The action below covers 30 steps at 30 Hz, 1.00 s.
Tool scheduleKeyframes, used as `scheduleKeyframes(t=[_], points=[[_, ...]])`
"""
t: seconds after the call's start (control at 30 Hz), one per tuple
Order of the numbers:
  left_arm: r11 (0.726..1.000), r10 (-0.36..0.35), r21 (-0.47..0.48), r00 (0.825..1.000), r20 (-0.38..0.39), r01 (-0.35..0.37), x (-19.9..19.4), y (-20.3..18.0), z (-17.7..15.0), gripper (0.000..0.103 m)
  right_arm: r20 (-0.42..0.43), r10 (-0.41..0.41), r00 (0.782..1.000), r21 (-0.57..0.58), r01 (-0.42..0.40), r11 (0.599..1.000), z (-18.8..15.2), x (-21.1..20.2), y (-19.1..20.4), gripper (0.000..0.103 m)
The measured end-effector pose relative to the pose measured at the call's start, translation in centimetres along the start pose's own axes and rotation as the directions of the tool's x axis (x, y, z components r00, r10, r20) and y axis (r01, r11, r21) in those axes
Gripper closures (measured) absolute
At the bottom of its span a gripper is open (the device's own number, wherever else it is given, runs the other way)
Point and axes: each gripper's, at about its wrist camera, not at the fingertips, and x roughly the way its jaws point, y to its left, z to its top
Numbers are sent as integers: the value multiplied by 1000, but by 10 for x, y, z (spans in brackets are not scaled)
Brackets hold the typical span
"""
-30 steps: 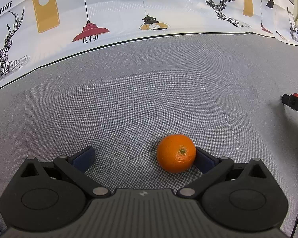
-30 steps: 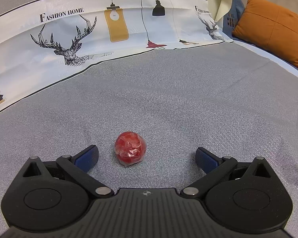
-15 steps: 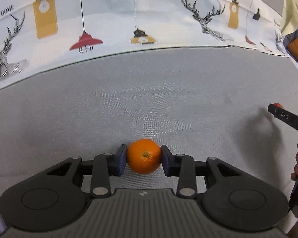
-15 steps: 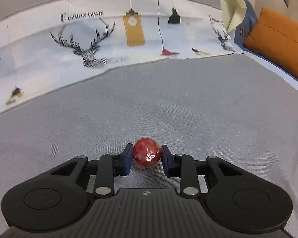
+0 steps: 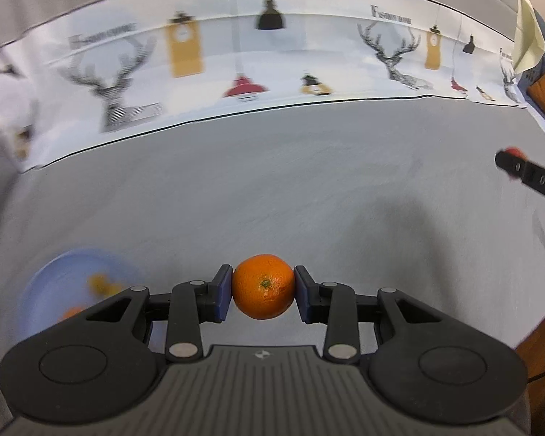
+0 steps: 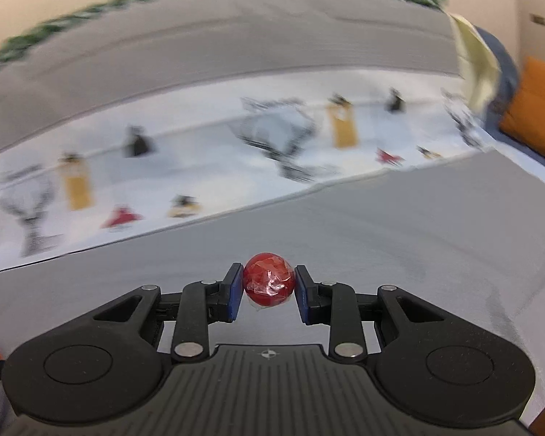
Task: Organize fruits
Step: 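Carry the mandarin and tomato over the blue plate and open both tools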
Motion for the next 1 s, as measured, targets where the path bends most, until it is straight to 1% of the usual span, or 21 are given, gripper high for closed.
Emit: scheduleKeyframes(t=[0.1, 0.2, 0.27, 0.33, 0.4, 0.5, 0.63, 0.67, 0.77, 0.83, 1.0], points=[[999, 50, -19, 999, -17, -50, -36, 30, -27, 63, 5, 89, 996, -44, -89, 995, -6, -42, 36, 72], [995, 91, -49, 996, -16, -92, -72, 59, -51, 63, -22, 182, 983, -85, -183, 979, -17, -81, 73, 72], [991, 115, -66, 993, 2, -114, -97, 78, -68, 63, -51, 234, 971, -100, -238, 966, -27, -104, 95, 72], [988, 135, -82, 991, 21, -132, -118, 93, -84, 63, -85, 293, 952, -109, -302, 947, -38, -128, 117, 72], [985, 147, -99, 989, 37, -142, -139, 106, -102, 63, -113, 338, 934, -123, -351, 928, -49, -151, 137, 72], [982, 153, -115, 987, 47, -146, -162, 117, -127, 63, -142, 385, 912, -163, -405, 900, -65, -184, 162, 72], [982, 139, -137, 989, 44, -132, -180, 125, -159, 63, -184, 426, 886, -228, -460, 858, -86, -221, 186, 72], [982, 133, -140, 990, 42, -126, -183, 126, -167, 63, -192, 430, 882, -245, -467, 849, -92, -228, 191, 72], [982, 124, -147, 992, 37, -117, -189, 128, -187, 63, -212, 426, 879, -303, -474, 827, -108, -244, 202, 72], [981, 118, -157, 993, 33, -111, -191, 131, -198, 63, -224, 422, 878, -313, -475, 822, -114, -250, 207, 71], [976, 112, -195, 993, 48, -101, -198, 140, -206, 63, -218, 419, 881, -345, -472, 812, -116, -262, 214, 71]])
